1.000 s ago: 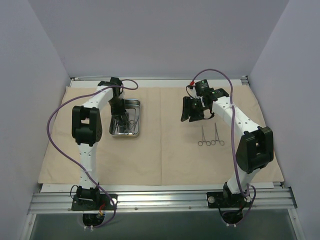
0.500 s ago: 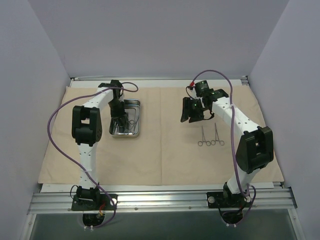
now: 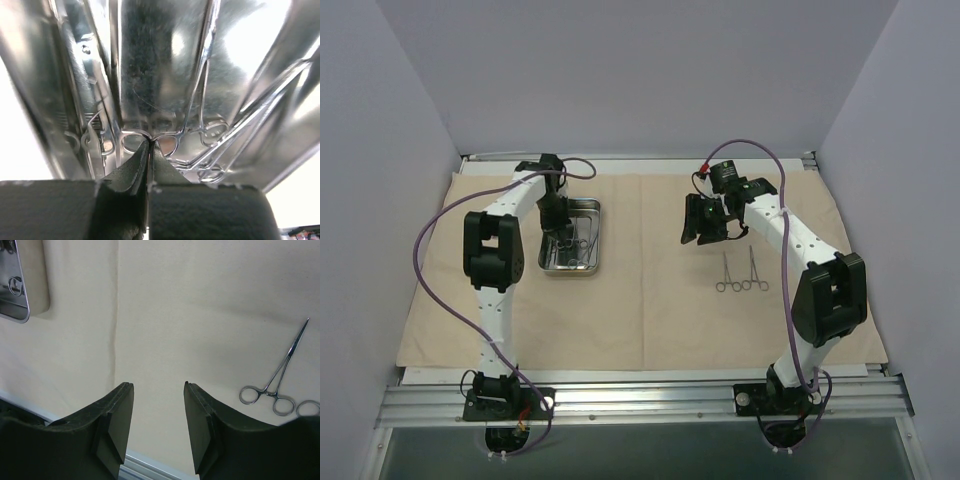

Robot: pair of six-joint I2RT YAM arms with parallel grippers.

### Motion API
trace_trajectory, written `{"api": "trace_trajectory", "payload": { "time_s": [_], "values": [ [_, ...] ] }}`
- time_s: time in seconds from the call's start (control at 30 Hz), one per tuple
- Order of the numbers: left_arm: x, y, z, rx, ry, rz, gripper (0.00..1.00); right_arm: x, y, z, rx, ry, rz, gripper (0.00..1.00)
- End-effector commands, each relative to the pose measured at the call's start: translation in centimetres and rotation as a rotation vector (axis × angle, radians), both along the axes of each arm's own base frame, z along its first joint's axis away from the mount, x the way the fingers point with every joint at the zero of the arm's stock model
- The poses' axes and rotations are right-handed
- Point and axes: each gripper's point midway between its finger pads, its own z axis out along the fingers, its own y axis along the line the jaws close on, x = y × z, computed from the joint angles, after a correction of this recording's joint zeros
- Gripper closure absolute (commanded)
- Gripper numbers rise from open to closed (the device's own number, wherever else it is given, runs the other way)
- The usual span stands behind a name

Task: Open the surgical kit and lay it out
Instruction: Pick up the medical item from the container.

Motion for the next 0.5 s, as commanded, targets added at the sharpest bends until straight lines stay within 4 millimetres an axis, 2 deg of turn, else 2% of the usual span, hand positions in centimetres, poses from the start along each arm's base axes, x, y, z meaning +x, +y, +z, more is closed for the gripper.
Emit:
{"api": "trace_trajectory", "payload": {
  "time_s": [0.0,0.03,0.17,0.27,0.4,0.47],
  "values": [
    [2.7,0.2,6.2,-0.011,-0.172,0.003,0.98,0.4,0.3,1.0,0.001,-0.018,0.001,0.55],
    [3.1,0.0,7.2,-0.018,-0.196,0.003,0.98,0.6,0.4,1.4,0.005,-0.029,0.002,0.55],
    [2.5,-0.2,9.5,-0.038,-0.210,-0.004,0.98,1.4,0.7,2.1,0.007,-0.051,0.011,0.55],
    [2.0,-0.2,10.2,-0.044,-0.217,-0.014,0.98,1.8,1.0,2.4,0.011,-0.051,0.021,0.55],
    [0.9,0.1,10.2,-0.041,-0.192,-0.019,0.98,2.6,1.5,3.2,0.034,-0.077,0.027,0.54],
    [0.9,-0.4,11.3,-0.072,-0.225,-0.034,0.98,2.5,2.2,3.2,0.064,-0.067,0.048,0.54]
  ]
}}
